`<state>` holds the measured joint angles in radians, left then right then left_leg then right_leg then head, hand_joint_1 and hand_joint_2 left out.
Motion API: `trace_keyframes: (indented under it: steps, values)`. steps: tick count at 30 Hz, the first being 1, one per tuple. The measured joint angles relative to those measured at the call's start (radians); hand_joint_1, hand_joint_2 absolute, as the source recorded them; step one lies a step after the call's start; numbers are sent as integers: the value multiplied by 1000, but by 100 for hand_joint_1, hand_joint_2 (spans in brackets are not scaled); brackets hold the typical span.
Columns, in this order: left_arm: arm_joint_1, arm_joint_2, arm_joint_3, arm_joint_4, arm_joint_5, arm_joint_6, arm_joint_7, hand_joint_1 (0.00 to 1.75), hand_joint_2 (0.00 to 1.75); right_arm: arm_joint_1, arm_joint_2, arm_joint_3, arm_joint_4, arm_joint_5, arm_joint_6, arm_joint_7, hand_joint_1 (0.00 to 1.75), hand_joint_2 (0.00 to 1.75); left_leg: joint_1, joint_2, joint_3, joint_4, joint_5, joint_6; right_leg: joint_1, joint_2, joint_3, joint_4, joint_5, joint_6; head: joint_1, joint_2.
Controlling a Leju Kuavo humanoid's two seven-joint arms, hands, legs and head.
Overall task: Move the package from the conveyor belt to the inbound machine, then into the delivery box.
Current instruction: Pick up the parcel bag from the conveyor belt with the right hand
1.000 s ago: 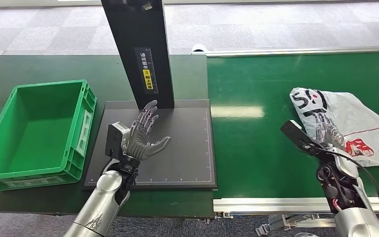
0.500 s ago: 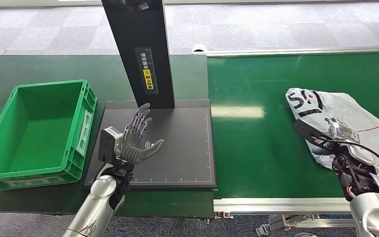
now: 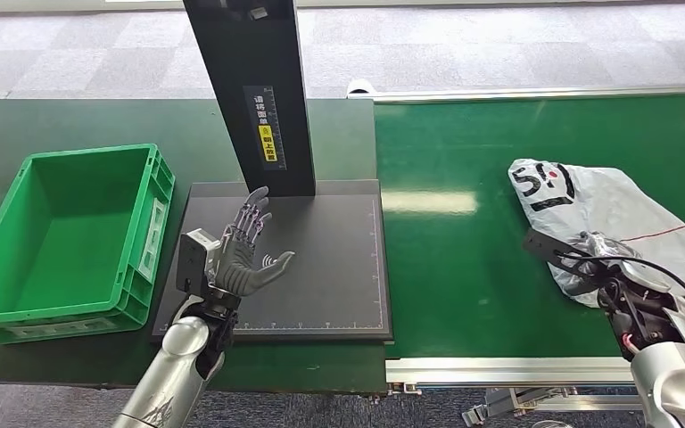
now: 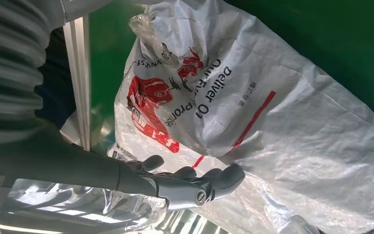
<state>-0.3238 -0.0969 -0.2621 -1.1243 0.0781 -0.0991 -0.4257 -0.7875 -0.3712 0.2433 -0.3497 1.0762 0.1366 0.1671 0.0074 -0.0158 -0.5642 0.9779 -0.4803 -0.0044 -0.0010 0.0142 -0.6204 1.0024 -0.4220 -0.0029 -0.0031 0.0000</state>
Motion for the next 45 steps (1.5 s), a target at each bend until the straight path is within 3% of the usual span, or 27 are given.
trace_keyframes:
  steps: [11,23,27,39,45]
  values:
    - [-1,0,0,4,-2,0,4,0,175,1,4,4,8,5,-17,-1,0,175,0,0,0,0,0,0,0,0,0,0,0,0,0,0]
    - [-13,-1,0,24,-25,15,9,0,175,26,4,5,22,13,74,14,0,175,0,0,0,0,0,0,0,0,0,0,0,0,0,0]
    - [-14,-3,0,31,-27,16,8,0,175,32,4,5,25,18,108,-5,169,175,0,0,0,0,0,0,0,0,0,0,0,0,0,0]
    - [-13,0,0,19,-14,28,15,0,175,17,8,15,26,22,162,-57,175,175,0,0,0,0,0,0,0,0,0,0,0,0,0,0]
    - [2,9,0,-11,-15,34,21,0,175,15,13,27,15,10,115,-165,175,175,0,0,0,0,0,0,0,0,0,0,0,0,0,0]
